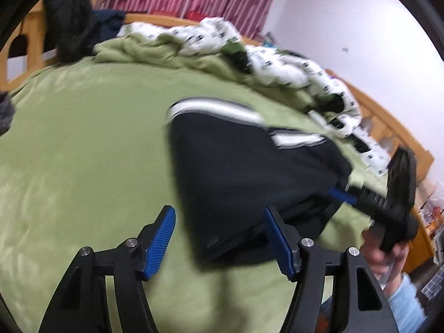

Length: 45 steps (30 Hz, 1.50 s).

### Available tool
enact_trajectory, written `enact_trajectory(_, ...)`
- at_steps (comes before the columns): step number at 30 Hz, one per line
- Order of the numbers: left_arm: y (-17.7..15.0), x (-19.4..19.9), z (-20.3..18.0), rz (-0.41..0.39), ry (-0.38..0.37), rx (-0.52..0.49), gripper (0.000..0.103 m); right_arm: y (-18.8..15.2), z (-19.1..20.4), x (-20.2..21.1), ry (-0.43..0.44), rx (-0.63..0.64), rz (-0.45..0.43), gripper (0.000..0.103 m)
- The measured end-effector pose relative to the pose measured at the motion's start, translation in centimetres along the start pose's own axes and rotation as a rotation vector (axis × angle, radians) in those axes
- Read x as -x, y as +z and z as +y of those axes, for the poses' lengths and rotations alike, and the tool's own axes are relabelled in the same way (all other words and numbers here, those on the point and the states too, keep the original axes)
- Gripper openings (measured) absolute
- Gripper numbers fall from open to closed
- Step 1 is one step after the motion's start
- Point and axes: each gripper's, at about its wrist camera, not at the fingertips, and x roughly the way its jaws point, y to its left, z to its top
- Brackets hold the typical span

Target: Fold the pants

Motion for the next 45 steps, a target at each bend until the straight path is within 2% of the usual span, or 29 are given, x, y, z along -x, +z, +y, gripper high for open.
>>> enact_trajectory(2,-1.1,-0.2,1.0,0.021,0.013,0.008,0.064,-0.2,1.0,-1.5,0.019,-0.01,0.031,0.065)
enact_trajectory(4,-2.0,-0.7,1.5,0.048,0.005,0.03,0.065,-0.2,1.6,-3.8,0.028,-0.022,0.1,0.063)
enact_trajectory(5,-2.5,-1.2,1.5,0.065,-0.004,0.04,0.065,-0.1,1.9,-5.0,0.039,-0.022,0.14,0.046)
enact_trajectory(6,-2.9,-1.5,1.4,0.072,-0.004,0.042,0.065,0.0,2.2,-5.8,0.077,-0.023,0.166,0.024)
enact_trajectory(7,-3.4,-2.2,1.0,0.075,0.005,0.04,0.065,0.3,2.5,-5.9,0.083,-0.021,0.175,0.023)
enact_trajectory(8,-3.4,-2.7,0.5,0.066,0.013,0.037,0.065,0.6,2.7,-5.5,0.083,-0.017,0.154,0.019)
enact_trajectory(9,-3.7,-3.0,-0.2,0.041,0.02,0.036,0.065,1.4,3.0,-4.5,0.118,-0.011,0.115,0.018)
enact_trajectory(11,-3.4,-3.8,-1.7,0.02,-0.001,0.035,0.065,3.1,3.6,-2.7,0.17,0.004,0.064,0.018)
enact_trajectory(13,-3.2,-4.5,-3.1,0.024,-0.017,0.039,0.065,4.7,4.3,-1.1,0.179,0.043,0.03,0.018)
enact_trajectory(15,-3.0,-5.5,-4.6,0.03,0.019,0.052,0.065,5.9,4.9,0.2,0.174,0.088,-0.001,0.018)
enact_trajectory(17,-2.7,-6.9,-5.8,0.052,0.09,0.069,0.065,6.7,4.8,1.1,0.184,0.115,-0.027,0.017)
enact_trajectory(19,-2.6,-7.3,-6.6,0.037,0.139,0.055,0.065,7.3,4.4,1.8,0.189,0.127,-0.052,0.017)
enact_trajectory(22,-2.6,-7.5,-7.2,0.03,0.18,0.035,0.065,8.2,2.6,3.1,0.185,0.128,-0.08,0.017)
enact_trajectory(27,-2.7,-7.2,-7.7,0.03,0.203,0.018,0.066,10.5,-1.6,6.1,0.139,0.141,-0.161,0.016)
enact_trajectory(30,-2.1,-7.2,-8.8,0.038,0.157,0.007,0.067,12.0,-4.7,7.2,0.109,0.118,-0.189,0.016)
enact_trajectory(32,-2.0,-7.4,-10.2,0.056,0.157,-0.027,0.067,12.0,-6.5,7.5,0.066,0.129,-0.206,0.016)
enact_trajectory(38,-2.5,-8.0,-12.4,0.062,0.172,-0.131,0.067,10.4,-11.8,7.1,-0.031,0.113,-0.207,0.016)
enact_trajectory(42,-2.4,-7.8,-12.2,0.083,0.144,-0.127,0.068,8.3,-15.6,5.4,-0.097,0.049,-0.137,0.016)
enact_trajectory(45,-2.5,-7.4,-11.9,0.113,0.128,-0.113,0.068,6.7,-17.1,3.7,-0.147,0.01,-0.071,0.019)
